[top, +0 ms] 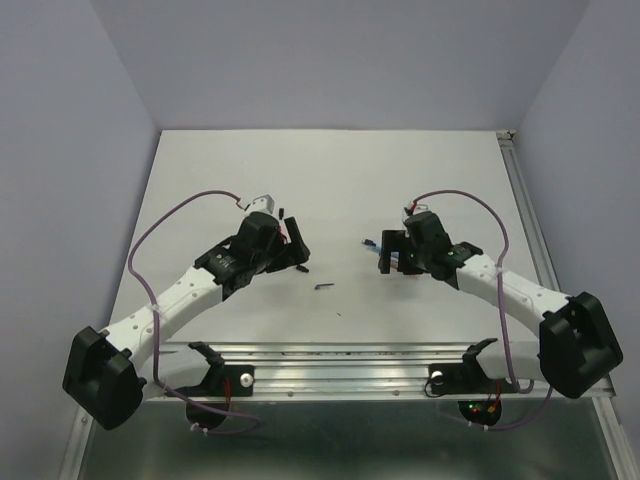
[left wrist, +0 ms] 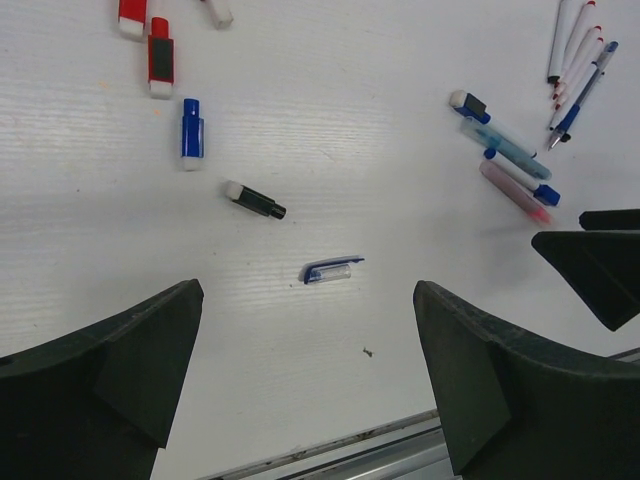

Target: Open the pen caps

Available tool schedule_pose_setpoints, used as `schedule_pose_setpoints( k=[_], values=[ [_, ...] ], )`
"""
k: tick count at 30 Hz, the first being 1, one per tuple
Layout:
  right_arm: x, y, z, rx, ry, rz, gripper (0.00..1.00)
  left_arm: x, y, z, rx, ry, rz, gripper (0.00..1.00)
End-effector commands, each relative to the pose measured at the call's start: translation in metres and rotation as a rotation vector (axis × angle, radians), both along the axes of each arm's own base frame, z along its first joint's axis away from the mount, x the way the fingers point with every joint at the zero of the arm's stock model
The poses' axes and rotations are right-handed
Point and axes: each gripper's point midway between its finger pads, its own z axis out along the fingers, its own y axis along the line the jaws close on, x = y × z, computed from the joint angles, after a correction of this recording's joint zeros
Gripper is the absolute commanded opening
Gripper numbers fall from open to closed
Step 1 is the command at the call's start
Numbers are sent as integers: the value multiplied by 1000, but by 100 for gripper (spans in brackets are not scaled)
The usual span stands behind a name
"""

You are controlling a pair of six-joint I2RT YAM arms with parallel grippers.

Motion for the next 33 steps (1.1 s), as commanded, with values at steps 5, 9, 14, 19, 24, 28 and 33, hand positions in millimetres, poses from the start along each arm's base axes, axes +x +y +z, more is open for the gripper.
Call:
schedule_pose_setpoints(
  k=[5,9,14,19,24,28,33],
  values=[
    [2,4,-15,-49,29,59,100,-3,5,6,-12,-26,26,99],
    [4,4,-21,-60,31,60,100,-2,6,7,-10,-32,34,99],
    [12,0,-24,-98,17,45,100,-1,7,6,-5,-32,34,99],
    [15,1,-33,-118,34,48,100,-2,8,4,2,-24,37,99],
    [24,-2,-36,-152,2,47,100,-1,8,3,7,-22,40,99],
    [22,2,-42,-144,22,78,100,-1,8,2,11,-19,41,99],
    [9,13,-51,-122,61,141,96,-1,9,2,10,-20,43,99]
  ],
)
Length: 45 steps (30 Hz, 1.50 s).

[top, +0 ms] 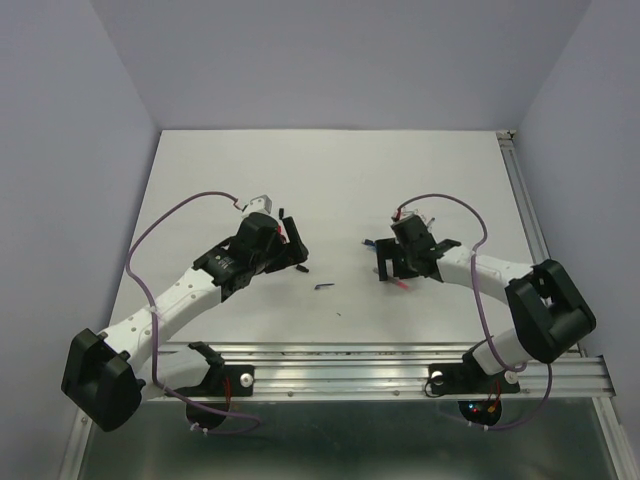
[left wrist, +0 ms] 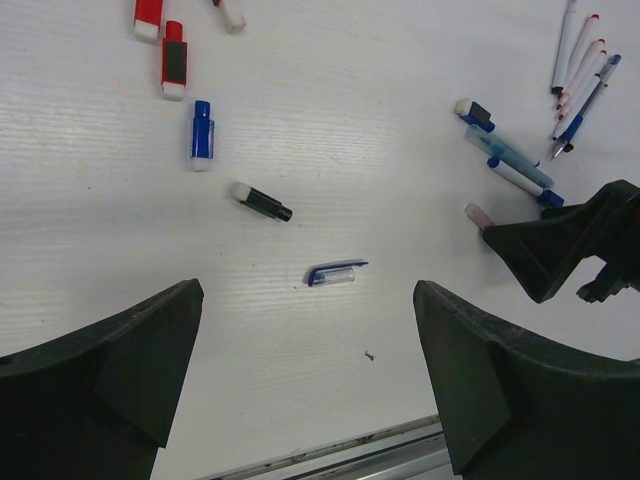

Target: Open the pen caps

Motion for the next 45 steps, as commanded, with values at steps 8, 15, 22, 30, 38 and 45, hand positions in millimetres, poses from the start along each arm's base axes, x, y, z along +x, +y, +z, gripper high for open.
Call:
schedule_pose_setpoints(
  k=[8,15,22,30,38,45],
  values=[
    [-31,30,-13,-68,16,92,65,2,2,3,11,-17,11,99],
    [-50,49,-18,-63,31,80,15,1,1,6,3,-20,2,99],
    [-34,99,52,250,-109,-7,8,-14,-27,16,-101,-54,-167,99],
    [-25,103,145,760,-259,-319,10,-70,-97,51,-310,-218,-578,98],
    [-33,107,159,886,-232,-336,10,-86,-135,67,-360,-308,-694,98],
    [-31,112,171,964,-249,-339,11,-68,-153,41,-262,-268,-696,86]
  ],
)
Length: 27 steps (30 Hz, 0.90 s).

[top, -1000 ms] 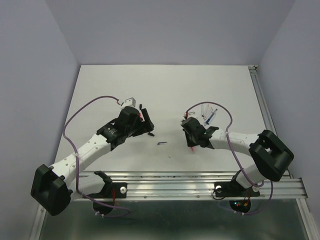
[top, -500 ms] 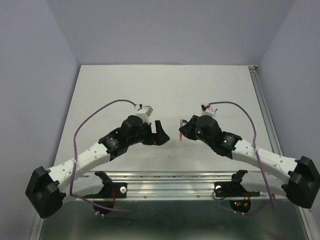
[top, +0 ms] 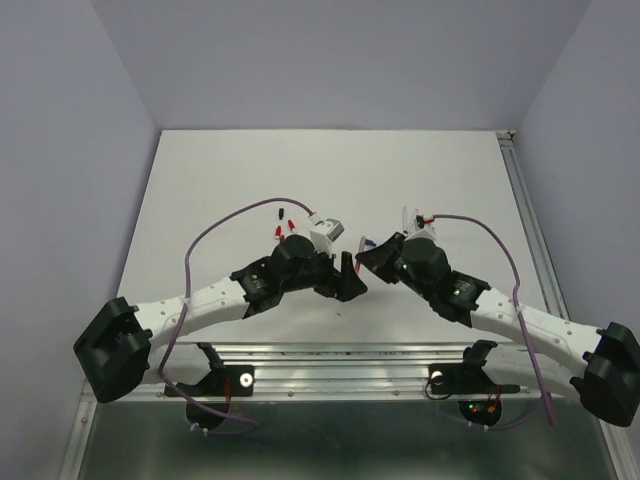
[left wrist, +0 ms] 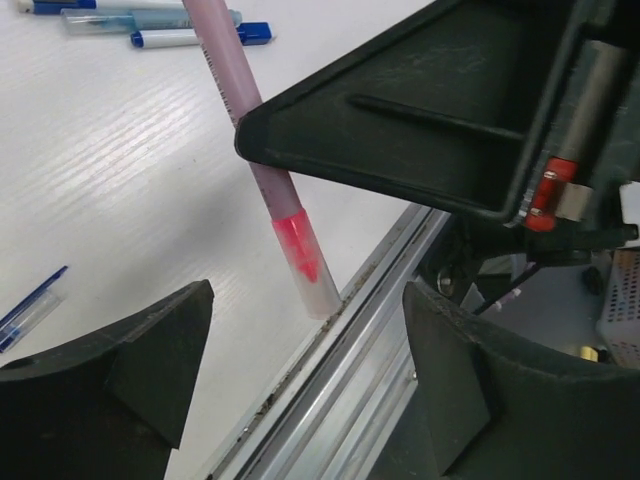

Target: Open the pen caps

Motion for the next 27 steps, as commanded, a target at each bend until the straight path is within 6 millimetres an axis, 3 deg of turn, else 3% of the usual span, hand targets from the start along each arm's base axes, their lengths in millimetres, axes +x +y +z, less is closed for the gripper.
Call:
schedule_pose_setpoints(
  k=[1,3,8,10,11,15,18,22,24,27],
  values=[
    [5,4,18,95,-45,-29,11,16,-14,18,-19,-92,2,81],
    [3,6,20,99,-49,-11,11,19,-15,14,-7,-90,13,75],
    [3,13,3,59,-15,21,11,21,-21,20,-31,-104,9,59],
    [3,16,-1,54,-6,28,11,23,-20,20,-28,-106,22,49],
    [3,16,-1,55,-10,30,11,25,-19,19,-22,-106,34,39],
    [3,21,-3,52,-13,53,11,25,-19,12,-10,-87,40,28],
    [3,21,-3,54,-15,52,11,28,-17,7,5,-70,69,0],
    [3,21,-2,39,-25,57,22,28,-15,3,17,-51,81,0],
    [4,23,-5,27,-20,66,34,24,-15,6,-4,-48,69,0],
    [4,28,-10,15,-9,87,38,21,-15,11,-33,-39,69,0]
  ],
)
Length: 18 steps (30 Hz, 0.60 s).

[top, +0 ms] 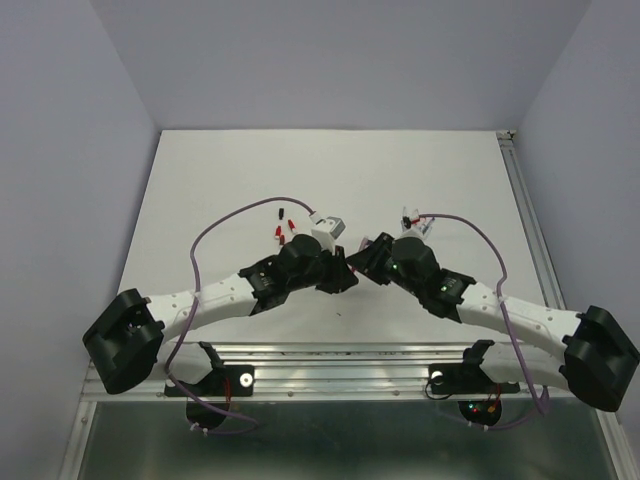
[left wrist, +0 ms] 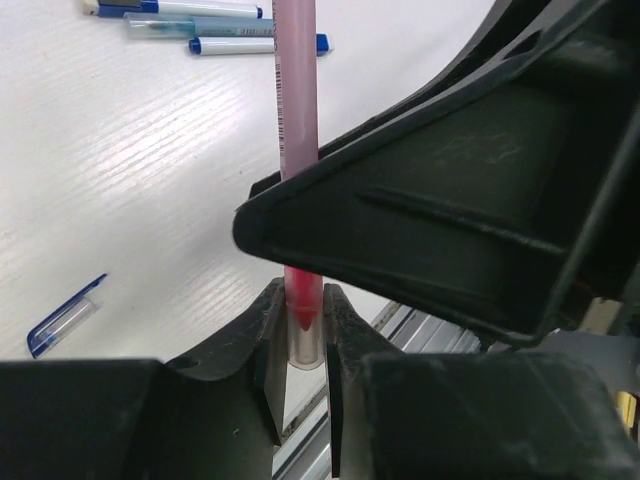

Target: Open the pen caps

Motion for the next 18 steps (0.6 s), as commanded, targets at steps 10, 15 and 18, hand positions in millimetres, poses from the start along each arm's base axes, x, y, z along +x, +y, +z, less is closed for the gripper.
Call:
schedule_pose_setpoints(
  k=[10,15,18],
  values=[
    [48,-16,18,-185,-121,-179,1,-13,-10,27,-113,46,-9,0],
    [125,-87,25,-284,-128,-391,1,-55,8,-10,-91,185,-45,0],
    [172,-130,28,-329,-103,-491,1,-86,11,-18,-101,239,-76,0]
  ],
)
